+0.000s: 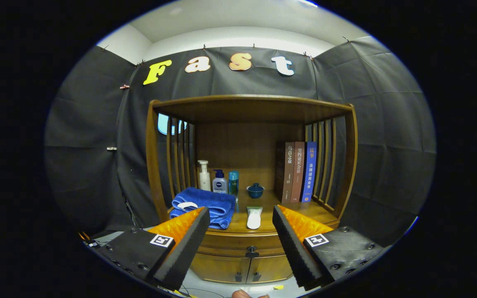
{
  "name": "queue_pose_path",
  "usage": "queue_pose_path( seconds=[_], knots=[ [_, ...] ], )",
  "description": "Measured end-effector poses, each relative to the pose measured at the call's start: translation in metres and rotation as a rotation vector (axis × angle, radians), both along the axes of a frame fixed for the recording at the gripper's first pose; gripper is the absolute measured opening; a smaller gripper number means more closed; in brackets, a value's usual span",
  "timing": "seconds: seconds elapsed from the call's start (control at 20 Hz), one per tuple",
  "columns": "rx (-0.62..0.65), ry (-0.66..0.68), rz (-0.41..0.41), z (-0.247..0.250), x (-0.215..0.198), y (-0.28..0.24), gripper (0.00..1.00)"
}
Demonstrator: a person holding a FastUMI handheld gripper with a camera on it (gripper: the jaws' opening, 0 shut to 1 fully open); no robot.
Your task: Pull open the drawer, take out the items inside it, and place them on the countertop above the cabinet.
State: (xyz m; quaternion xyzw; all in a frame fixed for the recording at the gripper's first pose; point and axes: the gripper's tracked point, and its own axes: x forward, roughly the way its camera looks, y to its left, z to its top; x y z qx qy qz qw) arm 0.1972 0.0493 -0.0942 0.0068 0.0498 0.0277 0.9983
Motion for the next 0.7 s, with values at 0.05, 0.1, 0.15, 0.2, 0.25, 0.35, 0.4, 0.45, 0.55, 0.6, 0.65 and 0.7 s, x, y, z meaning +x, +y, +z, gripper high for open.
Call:
queue_pose_path(
  seconds=[0.05, 0.1, 0.15, 0.2, 0.25, 0.35, 0.4, 0.45, 0.55, 0.6, 0.65, 0.7],
  knots=[
    [-0.015, -0.007, -0.002, 0.008, -0.005, -0.002, 0.99],
    [-0.029, -0.014, -0.004, 0.016, -0.01, -0.005, 0.99],
    [-0.037, -0.018, -0.009, 0.024, -0.017, -0.006, 0.99],
    [-0.032, -0.021, -0.008, 0.032, -0.023, -0.005, 1.0],
    [-0.029, -0.021, -0.007, 0.039, -0.028, -0.005, 0.99],
    [-0.03, -0.022, -0.008, 0.054, -0.043, -0.008, 0.99],
    [-0.031, -0.026, -0.009, 0.061, -0.051, -0.009, 0.99],
    [-0.028, -0.034, -0.011, 0.069, -0.059, -0.01, 0.99],
    [-0.005, -0.046, -0.007, 0.08, -0.076, -0.007, 1.0],
    [0.009, -0.051, -0.003, 0.083, -0.086, -0.006, 1.0],
    [0.019, -0.054, 0.0, 0.086, -0.094, -0.004, 0.99],
    [0.025, -0.058, 0.005, 0.088, -0.102, -0.002, 0.99]
  ],
)
